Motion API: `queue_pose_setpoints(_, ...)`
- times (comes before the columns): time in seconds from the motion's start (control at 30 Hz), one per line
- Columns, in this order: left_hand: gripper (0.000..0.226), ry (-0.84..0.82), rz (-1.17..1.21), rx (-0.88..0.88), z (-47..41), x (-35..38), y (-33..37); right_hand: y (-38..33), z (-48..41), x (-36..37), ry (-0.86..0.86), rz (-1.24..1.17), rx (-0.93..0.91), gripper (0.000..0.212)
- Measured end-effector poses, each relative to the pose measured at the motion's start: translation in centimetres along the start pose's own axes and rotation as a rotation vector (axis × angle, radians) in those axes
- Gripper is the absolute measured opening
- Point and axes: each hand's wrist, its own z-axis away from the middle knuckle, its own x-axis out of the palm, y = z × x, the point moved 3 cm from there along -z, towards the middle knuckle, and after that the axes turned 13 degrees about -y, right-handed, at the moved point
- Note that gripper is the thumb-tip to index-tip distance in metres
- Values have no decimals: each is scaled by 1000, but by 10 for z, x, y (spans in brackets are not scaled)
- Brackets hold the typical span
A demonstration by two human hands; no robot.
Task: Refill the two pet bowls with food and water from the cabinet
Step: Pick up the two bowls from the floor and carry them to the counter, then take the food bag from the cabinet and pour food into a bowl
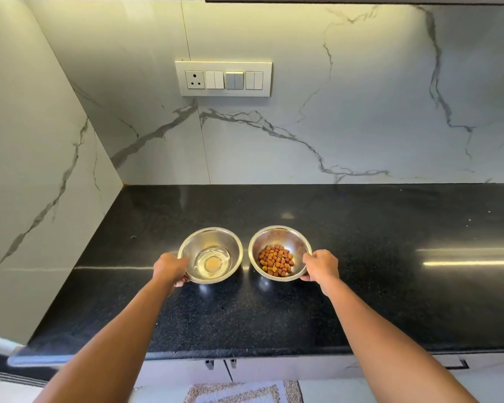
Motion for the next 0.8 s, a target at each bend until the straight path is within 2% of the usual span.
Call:
queue_pose_setpoints(0.2, 23, -31, 26, -38, 0, 0, -1, -2, -1, 2, 3, 22, -20, 12)
queue_pose_setpoints(0.27, 22, -51, 11, -49, 2, 0, 0, -1, -1, 2, 8, 50, -2, 22)
queue_pose_setpoints(0.37, 35, -10, -138, -33, 7, -3, 1, -9, 3, -3, 112, 337, -1, 52)
queue_pose_setpoints(0.43, 47, 88, -315, 0, 13, -7, 5, -24, 8, -5, 194, 548, -53, 57)
queue_pose_setpoints(0.5, 53, 182, -441, 88, 19, -10, 17, -46, 15, -7, 226, 609, -138, 51)
queue_pose_setpoints(0.6, 45, 299, -538, 275, 36, -19, 50, -87, 29, -12, 264, 670, -320, 45)
queue_pose_setpoints(0.8, 38, 524, -595, 693, 92, -45, 133, -182, 83, -27, 434, 752, -819, 31)
